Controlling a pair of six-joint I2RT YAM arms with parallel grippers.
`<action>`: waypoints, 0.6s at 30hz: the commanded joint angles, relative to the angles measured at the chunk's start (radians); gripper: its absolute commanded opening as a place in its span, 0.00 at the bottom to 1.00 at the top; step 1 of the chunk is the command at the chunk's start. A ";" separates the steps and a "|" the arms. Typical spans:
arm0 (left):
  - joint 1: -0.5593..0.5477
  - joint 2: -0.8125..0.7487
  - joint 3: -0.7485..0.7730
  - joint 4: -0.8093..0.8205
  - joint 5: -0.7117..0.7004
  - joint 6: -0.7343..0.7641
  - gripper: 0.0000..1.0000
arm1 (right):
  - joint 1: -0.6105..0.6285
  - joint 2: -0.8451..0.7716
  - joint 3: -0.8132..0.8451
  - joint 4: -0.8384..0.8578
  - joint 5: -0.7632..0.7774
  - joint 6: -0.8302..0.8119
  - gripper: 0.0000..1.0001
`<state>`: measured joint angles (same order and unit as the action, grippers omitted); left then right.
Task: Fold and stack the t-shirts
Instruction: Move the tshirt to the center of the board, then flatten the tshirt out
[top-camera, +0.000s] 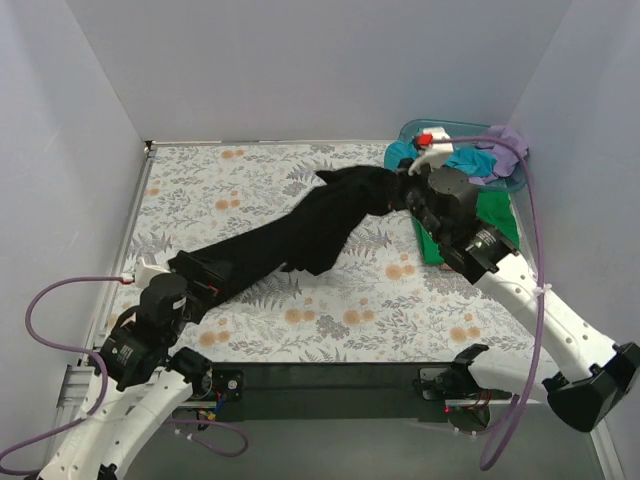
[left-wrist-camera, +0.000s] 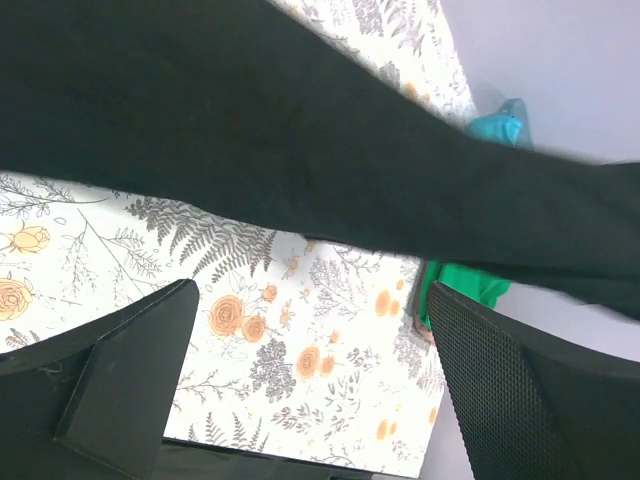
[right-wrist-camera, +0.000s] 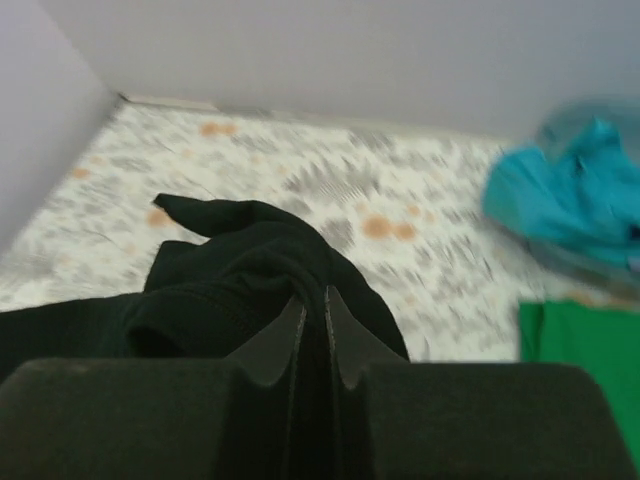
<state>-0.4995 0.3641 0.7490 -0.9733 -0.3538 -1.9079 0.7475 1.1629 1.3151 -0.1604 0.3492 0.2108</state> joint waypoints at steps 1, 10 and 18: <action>0.001 0.059 -0.051 0.043 0.041 0.009 0.98 | -0.232 -0.069 -0.322 0.047 -0.071 0.127 0.15; 0.006 0.425 -0.074 0.136 0.067 0.018 0.98 | -0.402 -0.121 -0.608 0.022 -0.342 0.082 0.93; 0.082 0.530 -0.085 0.100 -0.047 -0.042 0.98 | -0.399 -0.180 -0.637 -0.004 -0.317 0.012 0.98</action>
<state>-0.4637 0.8928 0.6525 -0.8627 -0.3367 -1.9255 0.3447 0.9726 0.6674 -0.1814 0.0311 0.2695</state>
